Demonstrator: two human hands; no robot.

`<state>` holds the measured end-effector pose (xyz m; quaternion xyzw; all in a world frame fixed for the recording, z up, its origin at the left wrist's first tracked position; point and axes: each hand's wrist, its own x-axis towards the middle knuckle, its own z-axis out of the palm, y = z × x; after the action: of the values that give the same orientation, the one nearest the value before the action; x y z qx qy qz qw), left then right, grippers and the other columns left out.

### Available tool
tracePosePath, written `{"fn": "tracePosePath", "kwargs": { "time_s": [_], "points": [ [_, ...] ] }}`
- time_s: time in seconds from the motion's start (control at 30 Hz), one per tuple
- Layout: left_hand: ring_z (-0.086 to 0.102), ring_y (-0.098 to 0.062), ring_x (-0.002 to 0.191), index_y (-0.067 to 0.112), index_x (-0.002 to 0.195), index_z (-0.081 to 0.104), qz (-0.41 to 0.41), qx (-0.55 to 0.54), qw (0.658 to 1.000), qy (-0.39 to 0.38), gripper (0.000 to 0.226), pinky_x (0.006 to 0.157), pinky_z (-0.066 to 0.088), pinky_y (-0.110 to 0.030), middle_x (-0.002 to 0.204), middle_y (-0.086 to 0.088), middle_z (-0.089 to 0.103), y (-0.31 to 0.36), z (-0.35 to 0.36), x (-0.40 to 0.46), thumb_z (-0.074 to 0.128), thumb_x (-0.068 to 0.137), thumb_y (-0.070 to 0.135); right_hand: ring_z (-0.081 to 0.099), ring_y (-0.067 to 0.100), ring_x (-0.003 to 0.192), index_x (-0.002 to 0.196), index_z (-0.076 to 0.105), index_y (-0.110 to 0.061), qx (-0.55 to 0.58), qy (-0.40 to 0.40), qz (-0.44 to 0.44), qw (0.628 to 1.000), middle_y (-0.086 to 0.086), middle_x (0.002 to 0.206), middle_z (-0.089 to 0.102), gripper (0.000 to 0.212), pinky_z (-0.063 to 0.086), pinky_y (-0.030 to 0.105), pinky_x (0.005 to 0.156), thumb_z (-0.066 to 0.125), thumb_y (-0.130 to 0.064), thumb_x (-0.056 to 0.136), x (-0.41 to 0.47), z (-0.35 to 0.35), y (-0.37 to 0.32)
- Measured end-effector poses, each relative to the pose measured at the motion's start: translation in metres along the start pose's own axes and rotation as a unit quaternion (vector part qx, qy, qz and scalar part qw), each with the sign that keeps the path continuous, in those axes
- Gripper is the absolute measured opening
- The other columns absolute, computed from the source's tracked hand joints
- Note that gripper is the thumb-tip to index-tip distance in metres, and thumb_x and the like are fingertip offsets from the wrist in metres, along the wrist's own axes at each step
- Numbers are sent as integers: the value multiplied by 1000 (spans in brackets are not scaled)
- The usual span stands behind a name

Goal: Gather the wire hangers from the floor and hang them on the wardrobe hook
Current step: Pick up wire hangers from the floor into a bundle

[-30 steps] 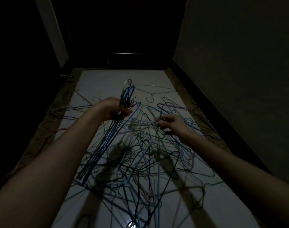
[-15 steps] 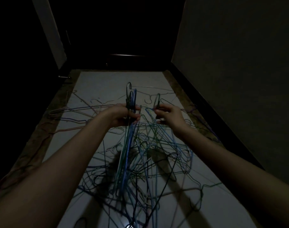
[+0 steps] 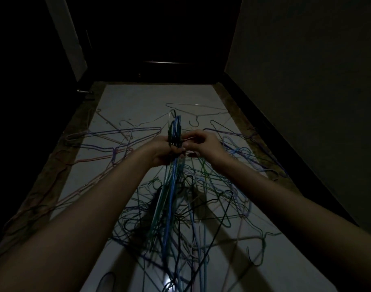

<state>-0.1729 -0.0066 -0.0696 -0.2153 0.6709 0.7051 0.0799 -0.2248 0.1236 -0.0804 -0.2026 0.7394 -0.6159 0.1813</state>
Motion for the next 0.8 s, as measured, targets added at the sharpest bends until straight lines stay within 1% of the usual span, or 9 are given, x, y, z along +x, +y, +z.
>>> {"fn": "tracePosePath", "kwargs": {
  "time_s": [0.07,0.17,0.3,0.37,0.5,0.57,0.63,0.7,0.8],
  "points": [
    [62,-10,52,5,100,59,-8,-26,1000,1,21,43,47,-17,78,-9,59,-1,-3,3,54,86,-11,62,6,70,103,62,-3,-30,-10,18,999,-2,78,64,18,53,19,60,62,-1,86,-2,0,7],
    [60,-17,70,8,90,59,-30,-42,999,10,21,61,52,-25,85,-12,59,-5,-11,11,50,88,-11,60,10,77,102,62,-5,-55,-13,61,997,-2,82,61,17,53,20,62,63,-3,86,-5,-1,25],
    [58,-19,68,8,95,53,-38,-53,998,17,22,60,48,-26,80,-12,58,-9,-21,14,47,88,-13,58,17,79,105,63,-1,-95,-29,130,987,-1,81,58,18,50,21,62,61,-2,87,-19,-4,61],
    [56,-19,65,10,88,50,-34,-61,998,11,25,61,43,-27,78,-11,54,-10,-25,14,44,88,-15,58,12,73,106,62,2,-125,-53,157,978,0,80,58,20,50,16,58,61,0,87,-28,-4,82],
    [62,-11,49,14,82,51,-38,-34,998,25,27,48,45,-22,74,-8,56,-14,-36,15,46,88,-13,58,5,66,106,63,4,-177,-113,199,957,-1,77,59,22,48,9,52,63,3,84,-42,2,114],
    [63,-9,48,13,85,52,-39,-18,999,29,25,45,44,-21,74,-9,58,-19,-43,16,49,88,-11,60,9,67,105,65,3,-191,-120,210,951,5,82,64,22,51,13,57,65,1,83,-44,9,125],
    [64,-9,50,12,88,55,-42,-23,998,39,21,44,45,-19,77,-8,62,-22,-50,16,54,87,-9,64,16,80,103,66,1,-230,-144,200,941,14,97,68,21,51,17,68,67,-3,83,-46,16,132],
    [64,-8,49,11,90,57,-38,-38,998,41,20,44,47,-17,80,-8,63,-24,-55,14,56,86,-8,64,21,96,102,67,0,-262,-173,192,930,15,106,68,20,48,19,76,67,-6,83,-46,24,139],
    [63,-7,46,11,88,57,-32,-47,997,51,21,40,45,-15,81,-9,62,-24,-62,11,54,87,-10,63,21,100,102,67,-5,-318,-192,173,912,10,107,68,23,50,25,81,71,-13,81,-49,35,147]
  ]
}}
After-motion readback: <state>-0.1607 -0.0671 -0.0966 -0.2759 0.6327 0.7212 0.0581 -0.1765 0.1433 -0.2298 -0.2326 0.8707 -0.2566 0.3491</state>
